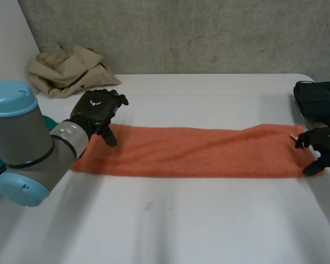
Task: Fold the laundry.
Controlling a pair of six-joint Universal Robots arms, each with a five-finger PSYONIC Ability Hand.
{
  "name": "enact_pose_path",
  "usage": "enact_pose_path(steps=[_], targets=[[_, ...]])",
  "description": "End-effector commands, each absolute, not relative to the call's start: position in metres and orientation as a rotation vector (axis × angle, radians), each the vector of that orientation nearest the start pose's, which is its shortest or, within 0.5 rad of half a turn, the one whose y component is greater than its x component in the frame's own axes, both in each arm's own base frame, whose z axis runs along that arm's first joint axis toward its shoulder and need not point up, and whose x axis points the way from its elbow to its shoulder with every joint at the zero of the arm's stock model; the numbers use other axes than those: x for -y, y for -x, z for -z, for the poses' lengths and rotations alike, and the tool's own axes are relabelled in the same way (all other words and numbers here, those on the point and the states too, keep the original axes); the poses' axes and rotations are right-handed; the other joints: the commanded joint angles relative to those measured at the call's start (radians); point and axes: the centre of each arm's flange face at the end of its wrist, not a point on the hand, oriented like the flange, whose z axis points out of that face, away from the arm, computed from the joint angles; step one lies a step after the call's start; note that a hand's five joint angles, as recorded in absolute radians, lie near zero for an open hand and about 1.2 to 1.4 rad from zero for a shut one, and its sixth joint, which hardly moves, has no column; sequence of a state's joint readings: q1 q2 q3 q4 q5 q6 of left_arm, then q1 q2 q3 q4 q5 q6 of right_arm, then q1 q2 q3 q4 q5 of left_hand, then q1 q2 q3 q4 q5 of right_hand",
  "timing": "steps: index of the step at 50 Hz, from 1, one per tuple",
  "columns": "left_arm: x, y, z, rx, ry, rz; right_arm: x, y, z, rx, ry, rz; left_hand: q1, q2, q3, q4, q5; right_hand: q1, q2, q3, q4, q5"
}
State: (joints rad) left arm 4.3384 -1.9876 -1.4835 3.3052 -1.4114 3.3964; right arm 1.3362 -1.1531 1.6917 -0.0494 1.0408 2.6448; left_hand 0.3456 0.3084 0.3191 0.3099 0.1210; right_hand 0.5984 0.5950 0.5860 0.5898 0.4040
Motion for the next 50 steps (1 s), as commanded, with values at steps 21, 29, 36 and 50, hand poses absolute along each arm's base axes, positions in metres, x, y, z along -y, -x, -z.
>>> enact_pose_path(steps=[21, 29, 36, 50], targets=[[0.296, 0.274, -0.202, -2.385, -0.963, 2.133, 0.361, -0.084, -0.138, -2.602, 0.783, 1.79, -0.044, -0.007, -0.018, -0.008, 0.006, 0.798, 0.801, 0.81, 0.806, 0.818], [0.296, 0.274, -0.204, -2.38, -0.96, 2.138, 0.372, -0.032, -0.151, -2.691, 0.614, 1.851, -0.044, -0.007, -0.018, -0.008, 0.006, 0.798, 0.801, 0.81, 0.806, 0.818], [0.297, 0.273, -0.206, -2.375, -0.954, 2.143, 0.385, 0.006, -0.162, -2.775, 0.594, 1.903, -0.044, -0.007, -0.018, -0.008, 0.006, 0.798, 0.801, 0.81, 0.806, 0.818], [0.302, 0.258, -0.239, -2.295, -0.854, 2.246, 0.359, -0.171, -0.238, -2.218, 1.181, 2.133, -0.056, -0.019, -0.029, -0.02, -0.006, 0.798, 0.801, 0.81, 0.806, 0.818]])
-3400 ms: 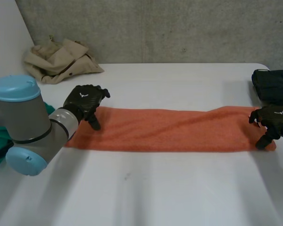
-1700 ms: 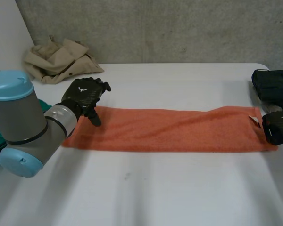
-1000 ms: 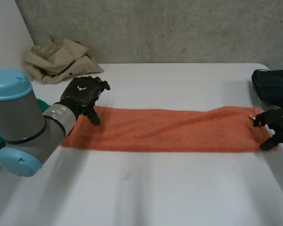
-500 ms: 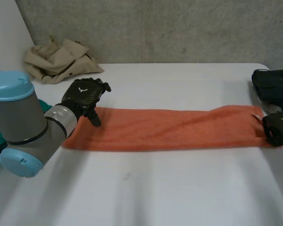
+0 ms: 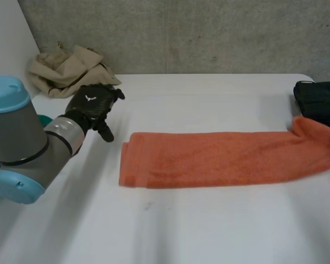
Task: Fold the laundry.
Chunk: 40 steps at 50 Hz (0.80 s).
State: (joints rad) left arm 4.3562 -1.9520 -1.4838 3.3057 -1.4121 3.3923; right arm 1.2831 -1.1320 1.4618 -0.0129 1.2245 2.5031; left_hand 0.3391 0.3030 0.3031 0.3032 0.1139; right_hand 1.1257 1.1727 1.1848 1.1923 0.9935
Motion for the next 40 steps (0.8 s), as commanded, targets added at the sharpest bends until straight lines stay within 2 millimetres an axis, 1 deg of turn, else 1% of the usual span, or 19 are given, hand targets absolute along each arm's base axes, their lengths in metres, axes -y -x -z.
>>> enact_pose_path(steps=[1, 2, 3, 6, 7, 10, 11, 15, 18, 20, 21, 25, 26, 27, 30, 33, 34, 37, 40], targets=[[0.302, 0.257, -0.241, -2.293, -0.846, 2.252, 0.353, -0.186, -0.242, -2.154, 1.219, 2.143, -0.049, -0.013, -0.013, -0.013, 0.001, 0.271, 0.224, 0.211, 0.204, 0.228], [0.302, 0.256, -0.243, -2.29, -0.838, 2.257, 0.346, -0.2, -0.245, -2.094, 1.255, 2.148, -0.049, -0.013, -0.013, -0.013, 0.001, 0.271, 0.224, 0.211, 0.204, 0.228], [0.303, 0.254, -0.247, -2.285, -0.825, 2.267, 0.33, -0.229, -0.245, -1.972, 1.328, 2.133, -0.049, -0.013, -0.013, -0.013, 0.001, 0.271, 0.224, 0.211, 0.204, 0.228], [0.304, 0.25, -0.25, -2.279, -0.805, 2.276, 0.305, -0.272, -0.236, -1.8, 1.428, 2.073, -0.049, -0.013, -0.013, -0.013, 0.001, 0.271, 0.224, 0.211, 0.204, 0.228], [0.304, 0.249, -0.251, -2.277, -0.799, 2.276, 0.284, -0.3, -0.228, -1.677, 1.494, 2.028, -0.049, -0.013, -0.013, -0.013, 0.001, 0.271, 0.224, 0.211, 0.204, 0.228], [0.304, 0.247, -0.249, -2.283, -0.796, 2.268, 0.254, -0.336, -0.212, -1.522, 1.595, 1.946, -0.049, -0.013, -0.013, -0.013, 0.001, 0.271, 0.224, 0.211, 0.204, 0.228], [0.303, 0.247, -0.247, -2.292, -0.796, 2.261, 0.235, -0.354, -0.197, -1.447, 1.663, 1.896, -0.049, -0.013, -0.013, -0.013, 0.001, 0.271, 0.224, 0.211, 0.204, 0.228], [0.3, 0.247, -0.241, -2.311, -0.81, 2.235, 0.199, -0.384, -0.169, -1.296, 1.83, 1.82, -0.049, -0.013, -0.013, -0.013, 0.001, 0.271, 0.224, 0.211, 0.204, 0.228], [0.298, 0.247, -0.236, -2.325, -0.816, 2.221, 0.184, -0.396, -0.16, -1.229, 1.907, 1.83, -0.049, -0.013, -0.013, -0.013, 0.001, 0.271, 0.224, 0.211, 0.204, 0.228], [0.299, 0.248, -0.234, -2.332, -0.82, 2.214, 0.185, -0.397, -0.162, -1.243, 1.915, 1.856, -0.049, -0.013, -0.013, -0.013, 0.001, 0.25, 0.203, 0.191, 0.183, 0.207], [0.298, 0.248, -0.233, -2.336, -0.822, 2.211, 0.187, -0.396, -0.162, -1.266, 1.913, 1.865, -0.049, -0.013, -0.013, -0.013, 0.001, 0.096, 0.049, 0.036, 0.029, 0.053], [0.298, 0.251, -0.231, -2.341, -0.835, 2.207, 0.203, -0.385, -0.171, -1.432, 1.806, 1.913, -0.049, -0.013, -0.013, -0.013, 0.001, -0.087, -0.134, -0.146, -0.154, -0.13], [0.298, 0.252, -0.23, -2.341, -0.841, 2.206, 0.212, -0.377, -0.179, -1.515, 1.718, 1.936, -0.049, -0.013, -0.013, -0.013, 0.001, -0.411, -0.458, -0.47, -0.477, -0.453], [0.298, 0.253, -0.23, -2.342, -0.845, 2.207, 0.218, -0.372, -0.183, -1.566, 1.668, 1.948, -0.049, -0.013, -0.013, -0.013, 0.001, -0.577, -0.624, -0.636, -0.643, -0.619], [0.294, 0.258, -0.23, -2.341, -0.862, 2.213, 0.248, -0.345, -0.2, -1.784, 1.432, 2.014, -0.049, -0.013, -0.013, -0.013, 0.001, -0.818, -0.865, -0.877, -0.885, -0.861], [0.291, 0.261, -0.23, -2.343, -0.876, 2.217, 0.274, -0.321, -0.206, -1.968, 1.221, 2.057, -0.052, -0.016, -0.016, -0.016, -0.002, -0.875, -0.922, -0.934, -0.941, -0.917], [0.289, 0.263, -0.229, -2.35, -0.882, 2.217, 0.291, -0.305, -0.208, -2.073, 1.08, 2.076, -0.052, -0.016, -0.016, -0.016, -0.002, -0.872, -0.919, -0.931, -0.939, -0.914], [0.287, 0.265, -0.229, -2.351, -0.893, 2.222, 0.318, -0.281, -0.212, -2.198, 0.87, 2.087, -0.052, -0.016, -0.016, -0.016, -0.002, -0.869, -0.916, -0.928, -0.936, -0.911], [0.285, 0.269, -0.224, -2.357, -0.912, 2.209, 0.343, -0.263, -0.203, -2.312, 0.704, 1.975, -0.052, -0.016, -0.016, -0.016, -0.002, -0.831, -0.878, -0.89, -0.898, -0.873]])
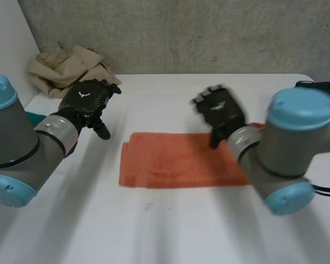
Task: Fold the laundry.
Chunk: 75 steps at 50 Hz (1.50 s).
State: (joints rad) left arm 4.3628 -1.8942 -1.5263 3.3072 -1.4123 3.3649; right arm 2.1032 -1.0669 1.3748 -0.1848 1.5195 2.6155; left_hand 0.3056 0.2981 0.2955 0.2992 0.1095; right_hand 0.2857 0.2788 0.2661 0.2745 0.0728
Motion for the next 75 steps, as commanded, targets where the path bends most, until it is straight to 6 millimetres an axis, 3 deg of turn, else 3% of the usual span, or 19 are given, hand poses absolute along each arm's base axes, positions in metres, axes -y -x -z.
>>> enact_pose_path(steps=[1, 6, 14, 29, 31, 36, 43, 46, 51, 55, 58, 59, 61, 63, 68, 75], targets=[[0.284, 0.271, -0.222, -2.362, -0.92, 2.204, 0.347, -0.262, -0.202, -2.328, 0.674, 1.939, -0.019, -0.011, -0.009, -0.012, 0.003, 0.024, 0.031, 0.043, 0.035, 0.062], [0.281, 0.272, -0.216, -2.381, -0.924, 2.179, 0.372, -0.255, -0.188, -2.414, 0.54, 1.752, -0.019, -0.011, -0.009, -0.012, 0.003, 0.126, 0.133, 0.146, 0.138, 0.165], [0.284, 0.27, -0.213, -2.381, -0.908, 2.173, 0.402, -0.25, -0.175, -2.438, 0.557, 1.796, -0.019, -0.011, -0.009, -0.012, 0.003, 0.27, 0.277, 0.29, 0.282, 0.309], [0.288, 0.267, -0.211, -2.382, -0.894, 2.169, 0.413, -0.249, -0.154, -2.512, 0.638, 1.832, -0.019, -0.011, -0.009, -0.012, 0.003, 0.397, 0.403, 0.416, 0.408, 0.435], [0.287, 0.267, -0.211, -2.382, -0.896, 2.169, 0.414, -0.249, -0.151, -2.513, 0.65, 1.831, -0.019, -0.011, -0.009, -0.012, 0.003, 0.487, 0.494, 0.507, 0.498, 0.526], [0.287, 0.266, -0.211, -2.381, -0.891, 2.167, 0.423, -0.25, -0.144, -2.506, 0.715, 1.864, -0.019, -0.011, -0.009, -0.012, 0.003, 1.11, 1.117, 1.129, 1.121, 1.148], [0.289, 0.259, -0.217, -2.373, -0.858, 2.18, 0.422, -0.262, -0.153, -2.456, 0.827, 1.903, -0.019, -0.011, -0.009, -0.012, 0.003, 1.111, 1.118, 1.13, 1.122, 1.149], [0.291, 0.254, -0.222, -2.358, -0.834, 2.19, 0.412, -0.276, -0.17, -2.375, 0.879, 1.938, -0.019, -0.011, -0.009, -0.012, 0.003, 1.111, 1.118, 1.13, 1.122, 1.149], [0.296, 0.244, -0.231, -2.333, -0.785, 2.21, 0.376, -0.315, -0.201, -2.142, 1.015, 1.915, -0.019, -0.011, -0.009, -0.012, 0.003, 1.111, 1.118, 1.13, 1.122, 1.149], [0.297, 0.239, -0.236, -2.322, -0.761, 2.222, 0.359, -0.329, -0.209, -2.07, 1.056, 1.908, -0.019, -0.011, -0.009, -0.012, 0.003, 1.111, 1.118, 1.13, 1.122, 1.149], [0.296, 0.238, -0.235, -2.328, -0.755, 2.218, 0.366, -0.321, -0.205, -2.132, 1.016, 1.935, -0.019, -0.011, -0.009, -0.012, 0.003, 1.064, 1.071, 1.083, 1.075, 1.102], [0.295, 0.238, -0.234, -2.335, -0.756, 2.214, 0.372, -0.313, -0.201, -2.189, 0.986, 1.957, -0.019, -0.011, -0.009, -0.012, 0.003, 0.392, 0.399, 0.411, 0.403, 0.43], [0.294, 0.238, -0.233, -2.339, -0.76, 2.211, 0.38, -0.304, -0.195, -2.243, 0.965, 1.963, -0.019, -0.011, -0.009, -0.012, 0.003, 0.089, 0.096, 0.109, 0.101, 0.128], [0.292, 0.239, -0.229, -2.352, -0.77, 2.201, 0.393, -0.287, -0.186, -2.324, 0.937, 1.967, -0.022, -0.014, -0.012, -0.015, 0.0, 0.091, 0.098, 0.111, 0.103, 0.13], [0.288, 0.245, -0.224, -2.361, -0.813, 2.197, 0.404, -0.263, -0.165, -2.442, 0.939, 1.861, -0.022, -0.014, -0.012, -0.015, 0.0, 0.109, 0.116, 0.129, 0.12, 0.147], [0.287, 0.251, -0.221, -2.369, -0.835, 2.191, 0.417, -0.254, -0.144, -2.465, 0.933, 1.841, -0.022, -0.014, -0.012, -0.015, 0.0, 0.282, 0.289, 0.301, 0.293, 0.32]])
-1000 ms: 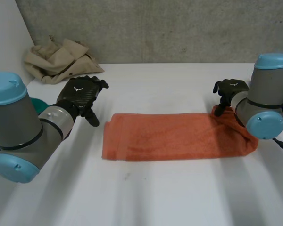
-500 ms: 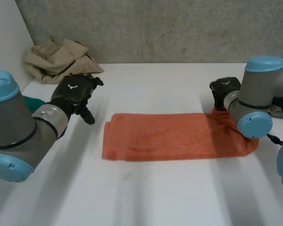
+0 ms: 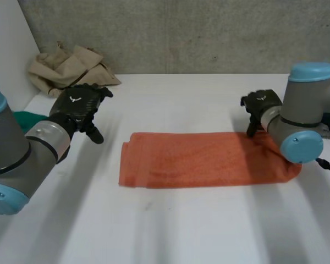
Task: Fold the laundry.
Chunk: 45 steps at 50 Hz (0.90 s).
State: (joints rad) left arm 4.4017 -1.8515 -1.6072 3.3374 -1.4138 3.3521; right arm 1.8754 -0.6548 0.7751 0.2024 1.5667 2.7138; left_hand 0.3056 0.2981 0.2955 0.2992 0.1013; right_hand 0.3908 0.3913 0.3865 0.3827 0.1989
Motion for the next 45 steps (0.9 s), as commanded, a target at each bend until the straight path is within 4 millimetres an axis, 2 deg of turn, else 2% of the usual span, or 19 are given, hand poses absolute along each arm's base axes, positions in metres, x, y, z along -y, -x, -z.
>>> enact_pose_path(steps=[1, 4, 5, 7, 8, 11, 15, 18, 21, 22, 25, 26, 30, 34, 36, 42, 43, 44, 45], targets=[[0.286, 0.251, -0.22, -2.371, -0.838, 2.19, 0.422, -0.252, -0.14, -2.463, 0.926, 1.855, -0.022, -0.014, -0.012, -0.015, 0.008, 0.264, 0.264, 0.269, 0.272, 0.282], [0.285, 0.252, -0.22, -2.371, -0.84, 2.19, 0.429, -0.249, -0.134, -2.468, 0.919, 1.865, -0.022, -0.014, -0.012, -0.015, 0.008, 0.373, 0.373, 0.378, 0.381, 0.391], [0.285, 0.252, -0.22, -2.373, -0.84, 2.188, 0.432, -0.248, -0.132, -2.471, 0.914, 1.877, -0.022, -0.014, -0.012, -0.015, 0.008, 0.563, 0.562, 0.567, 0.571, 0.58], [0.285, 0.251, -0.22, -2.373, -0.838, 2.188, 0.434, -0.247, -0.13, -2.474, 0.914, 1.881, -0.022, -0.014, -0.012, -0.015, 0.008, 0.787, 0.786, 0.791, 0.795, 0.804], [0.285, 0.251, -0.22, -2.372, -0.834, 2.187, 0.436, -0.247, -0.131, -2.47, 0.917, 1.896, -0.022, -0.014, -0.012, -0.015, 0.008, 1.003, 1.003, 1.008, 1.011, 1.021], [0.286, 0.249, -0.22, -2.374, -0.83, 2.184, 0.436, -0.249, -0.137, -2.464, 0.925, 1.915, -0.022, -0.014, -0.012, -0.015, 0.008, 1.005, 1.005, 1.01, 1.014, 1.023], [0.289, 0.246, -0.22, -2.373, -0.815, 2.18, 0.423, -0.264, -0.162, -2.394, 0.972, 1.936, -0.022, -0.014, -0.012, -0.015, 0.008, 1.005, 1.005, 1.01, 1.014, 1.023], [0.292, 0.24, -0.225, -2.361, -0.781, 2.193, 0.392, -0.298, -0.191, -2.212, 1.08, 1.938, -0.022, -0.014, -0.012, -0.015, 0.008, 1.005, 1.005, 1.01, 1.014, 1.023], [0.294, 0.236, -0.228, -2.349, -0.765, 2.201, 0.367, -0.324, -0.203, -2.045, 1.179, 1.904, -0.022, -0.014, -0.012, -0.015, 0.008, 1.005, 1.005, 1.01, 1.014, 1.023], [0.296, 0.233, -0.231, -2.341, -0.751, 2.208, 0.344, -0.344, -0.206, -1.92, 1.261, 1.842, -0.022, -0.014, -0.012, -0.015, 0.008, 1.005, 1.005, 1.01, 1.014, 1.023], [0.297, 0.229, -0.235, -2.33, -0.732, 2.215, 0.308, -0.368, -0.203, -1.736, 1.381, 1.729, -0.022, -0.014, -0.012, -0.015, 0.008, 1.005, 1.005, 1.01, 1.014, 1.023], [0.297, 0.228, -0.237, -2.326, -0.722, 2.22, 0.286, -0.381, -0.2, -1.619, 1.442, 1.668, -0.022, -0.014, -0.012, -0.015, 0.008, 1.005, 1.005, 1.01, 1.014, 1.023], [0.297, 0.224, -0.238, -2.328, -0.701, 2.223, 0.249, -0.403, -0.181, -1.451, 1.539, 1.538, -0.022, -0.014, -0.012, -0.015, 0.008, 1.005, 1.005, 1.01, 1.014, 1.023], [0.296, 0.222, -0.236, -2.34, -0.692, 2.211, 0.227, -0.415, -0.163, -1.394, 1.62, 1.479, -0.022, -0.014, -0.012, -0.015, 0.008, 1.005, 1.005, 1.01, 1.014, 1.023], [0.296, 0.221, -0.234, -2.345, -0.69, 2.205, 0.221, -0.419, -0.161, -1.363, 1.654, 1.483, -0.022, -0.014, -0.012, -0.015, 0.008, 1.005, 1.005, 1.01, 1.014, 1.023], [0.296, 0.221, -0.231, -2.348, -0.703, 2.2, 0.22, -0.427, -0.167, -1.323, 1.682, 1.569, -0.022, -0.014, -0.012, -0.015, 0.008, 1.005, 1.005, 1.01, 1.014, 1.023], [0.296, 0.223, -0.232, -2.346, -0.71, 2.203, 0.22, -0.428, -0.168, -1.333, 1.675, 1.581, -0.022, -0.014, -0.012, -0.015, 0.008, 0.886, 0.885, 0.89, 0.894, 0.903], [0.296, 0.223, -0.231, -2.346, -0.714, 2.204, 0.221, -0.429, -0.169, -1.348, 1.665, 1.597, -0.022, -0.014, -0.012, -0.015, 0.008, 0.495, 0.495, 0.5, 0.503, 0.513], [0.297, 0.224, -0.23, -2.347, -0.718, 2.203, 0.225, -0.429, -0.17, -1.39, 1.646, 1.629, -0.022, -0.014, -0.012, -0.015, 0.008, -0.216, -0.217, -0.212, -0.208, -0.199]])
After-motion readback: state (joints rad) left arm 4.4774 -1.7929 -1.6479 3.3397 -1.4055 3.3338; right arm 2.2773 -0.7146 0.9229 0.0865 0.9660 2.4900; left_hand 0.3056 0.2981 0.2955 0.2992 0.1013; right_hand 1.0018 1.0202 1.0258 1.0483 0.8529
